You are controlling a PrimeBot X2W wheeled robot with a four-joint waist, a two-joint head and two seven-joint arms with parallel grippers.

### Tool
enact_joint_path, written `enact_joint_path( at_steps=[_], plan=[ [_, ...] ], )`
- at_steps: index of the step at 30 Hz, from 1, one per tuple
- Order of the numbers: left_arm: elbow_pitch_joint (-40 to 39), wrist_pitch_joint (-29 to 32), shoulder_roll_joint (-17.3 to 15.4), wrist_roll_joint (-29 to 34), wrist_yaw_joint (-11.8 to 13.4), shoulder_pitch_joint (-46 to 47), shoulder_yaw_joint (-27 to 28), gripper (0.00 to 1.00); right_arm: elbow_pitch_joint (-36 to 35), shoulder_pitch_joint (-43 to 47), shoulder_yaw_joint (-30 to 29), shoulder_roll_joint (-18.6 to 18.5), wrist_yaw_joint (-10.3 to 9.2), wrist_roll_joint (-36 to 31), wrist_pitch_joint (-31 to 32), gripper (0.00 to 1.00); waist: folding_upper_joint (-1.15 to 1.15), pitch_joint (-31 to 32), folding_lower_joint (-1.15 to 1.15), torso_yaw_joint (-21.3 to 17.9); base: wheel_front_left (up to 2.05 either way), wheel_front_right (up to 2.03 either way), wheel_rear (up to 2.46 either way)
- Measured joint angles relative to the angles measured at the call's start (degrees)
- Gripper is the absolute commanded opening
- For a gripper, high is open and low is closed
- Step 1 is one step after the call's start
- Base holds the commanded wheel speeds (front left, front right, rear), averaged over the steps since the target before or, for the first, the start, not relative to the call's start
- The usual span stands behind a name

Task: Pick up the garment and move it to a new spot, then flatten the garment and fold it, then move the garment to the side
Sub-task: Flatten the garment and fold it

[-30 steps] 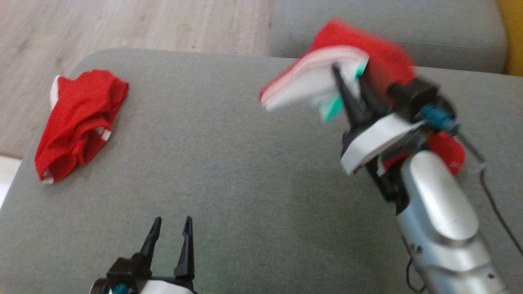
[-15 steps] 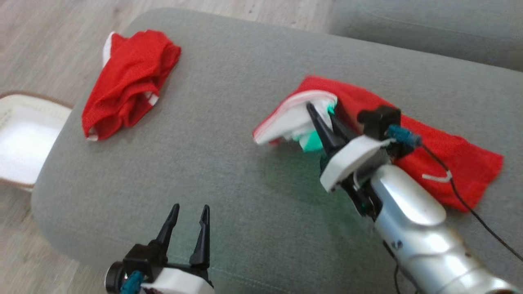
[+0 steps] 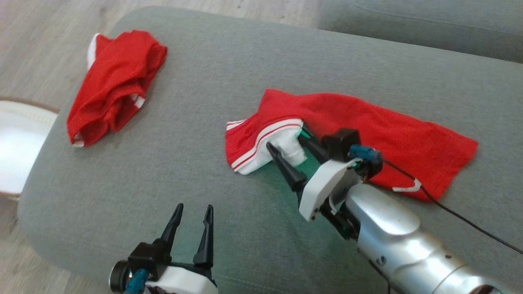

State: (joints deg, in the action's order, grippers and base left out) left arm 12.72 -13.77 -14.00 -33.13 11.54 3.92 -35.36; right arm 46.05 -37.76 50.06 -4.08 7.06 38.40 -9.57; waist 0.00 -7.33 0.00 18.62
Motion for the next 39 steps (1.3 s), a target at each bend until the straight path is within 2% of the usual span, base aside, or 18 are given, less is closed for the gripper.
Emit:
enact_joint_path(
  at_steps=[5,10,16,20,22,30,31,32,35,39],
  plan=[
    [-0.07,0.00,-0.13,0.43,0.10,-0.03,0.10,1.00,0.24,2.79,1.51,0.02,0.00,-0.18,-1.26,1.00,0.00,1.00,0.00,-3.05,0.00,0.00,0.00],
    [-0.60,-0.01,-0.53,0.43,0.70,-0.64,0.20,1.00,2.52,4.86,-1.20,0.02,0.00,-4.03,-2.56,1.00,0.00,2.59,0.00,-6.27,0.00,0.00,0.00],
    [-1.43,0.00,-1.41,0.42,1.10,-1.02,0.23,1.00,2.30,7.84,-9.40,-1.30,0.00,-9.61,-3.64,1.00,0.00,4.51,-0.01,-9.12,0.00,0.00,0.00],
    [-2.14,0.02,-1.62,0.41,1.54,-1.59,0.23,1.00,1.66,10.77,-16.90,-5.69,0.00,-15.26,-4.16,1.00,0.00,4.63,-0.01,-9.84,0.00,0.00,0.00],
    [-2.32,0.07,-1.64,0.41,1.55,-2.00,0.20,1.00,1.76,12.23,-19.69,-7.95,0.00,-20.40,-4.21,1.00,0.00,4.07,-0.01,-9.79,0.00,0.00,0.00],
    [-2.50,0.08,-1.75,0.41,1.54,-1.80,0.21,1.00,2.23,14.93,-26.80,-9.28,0.00,-31.86,-0.05,1.00,0.00,1.38,0.00,-8.89,0.00,0.00,0.00],
    [-2.49,0.08,-1.75,0.41,1.53,-1.76,0.21,1.00,2.21,14.93,-26.99,-9.23,0.00,-32.33,0.93,0.87,0.00,1.23,0.00,-8.73,0.00,0.00,0.00],
    [-2.43,0.08,-1.75,0.41,1.51,-1.71,0.21,1.00,2.13,14.93,-27.04,-9.15,0.00,-32.64,1.69,0.62,0.00,1.11,0.00,-8.58,0.00,0.00,0.00],
    [-2.32,0.08,-1.75,0.41,1.51,-1.57,0.21,1.00,1.18,15.03,-27.35,-8.88,0.00,-33.03,2.87,0.00,0.00,0.97,0.00,-8.41,0.00,0.00,0.00],
    [-2.07,0.08,-1.76,0.41,1.54,-1.54,0.23,1.00,-0.71,15.12,-28.98,-8.75,0.00,-33.01,3.53,0.00,0.00,1.17,0.00,-8.62,0.00,0.00,0.00]
  ],
)
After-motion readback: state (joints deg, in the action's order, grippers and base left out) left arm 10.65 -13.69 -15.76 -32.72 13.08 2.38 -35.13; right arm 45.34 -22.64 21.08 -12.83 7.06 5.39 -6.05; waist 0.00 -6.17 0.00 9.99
